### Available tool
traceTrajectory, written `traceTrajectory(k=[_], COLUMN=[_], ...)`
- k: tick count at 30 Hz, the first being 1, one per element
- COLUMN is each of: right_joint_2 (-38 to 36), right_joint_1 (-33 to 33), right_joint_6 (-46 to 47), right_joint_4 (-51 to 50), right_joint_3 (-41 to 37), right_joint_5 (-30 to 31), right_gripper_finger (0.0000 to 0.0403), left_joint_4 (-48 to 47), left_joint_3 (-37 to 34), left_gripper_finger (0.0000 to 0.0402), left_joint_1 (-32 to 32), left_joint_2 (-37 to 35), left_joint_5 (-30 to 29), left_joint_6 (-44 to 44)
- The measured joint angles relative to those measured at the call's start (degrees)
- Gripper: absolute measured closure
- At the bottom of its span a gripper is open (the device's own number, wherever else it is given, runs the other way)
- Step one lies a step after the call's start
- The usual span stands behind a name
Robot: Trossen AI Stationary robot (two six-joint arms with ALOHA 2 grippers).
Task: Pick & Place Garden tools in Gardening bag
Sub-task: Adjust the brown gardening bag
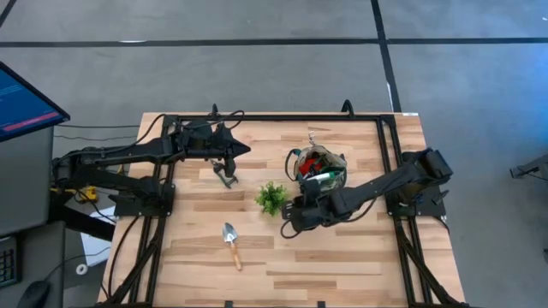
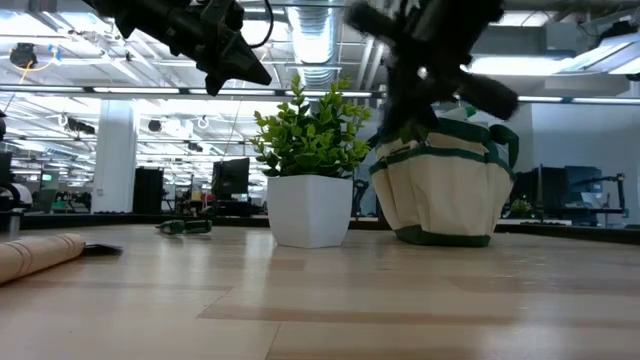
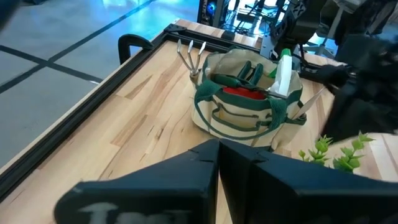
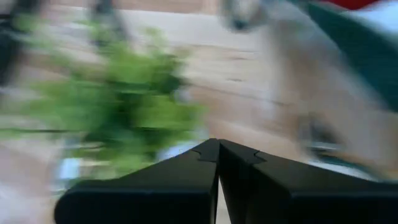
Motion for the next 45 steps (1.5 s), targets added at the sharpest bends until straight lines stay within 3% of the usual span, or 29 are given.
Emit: traceTrajectory(k=[15, 18, 21, 25, 29, 37, 45], right_joint_2=[-3.7, -4.5, -4.8, -4.0, -2.0, -1.9, -1.6], right_joint_1=[2.7, 2.6, 2.4, 1.7, -0.3, -3.5, -5.4], right_joint_6=[14.9, 11.4, 4.4, -0.8, -0.8, -6.6, -1.1], right_joint_4=[-25.8, -22.7, -13.4, -5.5, -5.8, 0.5, -8.0], right_joint_3=[-0.1, -0.2, 0.0, 0.1, -0.2, -0.1, -0.1], right_joint_5=[-1.2, -3.7, -7.6, -5.4, -0.8, 1.3, 3.1], right_gripper_finger=[0.0403, 0.0403, 0.0403, 0.0403, 0.0403, 0.0403, 0.0403], left_joint_4=[-0.4, -0.4, -0.3, -0.3, -0.4, -0.5, -0.5], left_joint_3=[0.0, 0.0, 0.0, 0.0, 0.0, 0.0, 0.0], left_gripper_finger=[0.0401, 0.0401, 0.0401, 0.0401, 0.0401, 0.0401, 0.0401], left_joint_1=[0.0, 0.0, 0.0, 0.0, 0.0, 0.0, 0.0], left_joint_2=[0.0, 0.0, 0.0, 0.0, 0.0, 0.0, 0.0], left_joint_5=[-0.3, -0.3, -0.3, -0.3, -0.2, -0.2, -0.2], left_joint_6=[0.0, 0.0, 0.0, 0.0, 0.0, 0.0, 0.0])
